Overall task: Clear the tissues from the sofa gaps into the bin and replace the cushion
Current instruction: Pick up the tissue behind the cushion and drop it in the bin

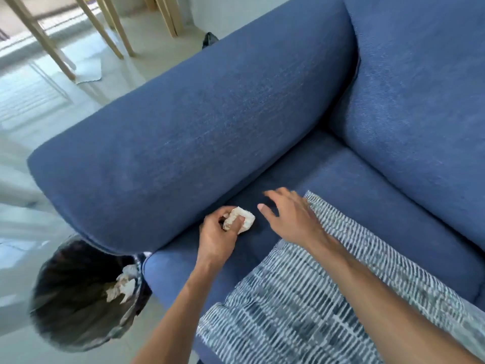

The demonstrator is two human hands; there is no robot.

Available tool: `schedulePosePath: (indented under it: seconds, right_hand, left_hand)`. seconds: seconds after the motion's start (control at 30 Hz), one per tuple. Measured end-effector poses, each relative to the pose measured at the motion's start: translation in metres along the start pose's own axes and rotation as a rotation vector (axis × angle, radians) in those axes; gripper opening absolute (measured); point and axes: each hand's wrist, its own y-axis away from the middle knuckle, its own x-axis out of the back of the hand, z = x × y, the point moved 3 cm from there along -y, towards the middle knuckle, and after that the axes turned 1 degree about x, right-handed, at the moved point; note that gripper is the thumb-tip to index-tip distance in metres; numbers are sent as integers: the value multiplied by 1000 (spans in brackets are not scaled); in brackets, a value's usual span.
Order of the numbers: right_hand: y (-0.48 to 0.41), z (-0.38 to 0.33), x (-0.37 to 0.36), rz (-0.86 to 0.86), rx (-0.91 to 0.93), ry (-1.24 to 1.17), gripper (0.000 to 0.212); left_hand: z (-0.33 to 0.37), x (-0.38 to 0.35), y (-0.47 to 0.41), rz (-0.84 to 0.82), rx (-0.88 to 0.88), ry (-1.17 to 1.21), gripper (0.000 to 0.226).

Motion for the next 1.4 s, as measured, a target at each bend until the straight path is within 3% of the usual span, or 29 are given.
schedulePosePath:
  seconds: [0.17, 0.4, 0.53, 0.7, 0.87, 1.17, 1.4]
  right_hand:
    - [18, -41, -48, -79, 94, 152, 55]
    - [40, -105, -107, -97, 144, 334, 96]
    - [51, -143, -137, -26, 125, 318, 118]
    - [65, -173, -171, 23, 275, 408, 117]
    - [66, -176, -185, 82, 296, 466, 113]
    - [64, -173, -189, 159, 312, 480, 106]
    - [63, -173, -190, 168, 306, 483, 105]
  left_hand:
    - [-36, 64, 64, 295, -8, -58, 17]
    - [-98, 132, 122, 586, 121, 0, 41]
    - [-127, 166, 141, 643, 147, -21, 30]
    - [-168, 200, 153, 712, 260, 43, 25]
    - [-193, 221, 160, 844, 347, 76, 24]
    - [-221, 243, 139, 864, 427, -30, 34]
    - [-231, 256, 115, 800, 470, -70, 55]
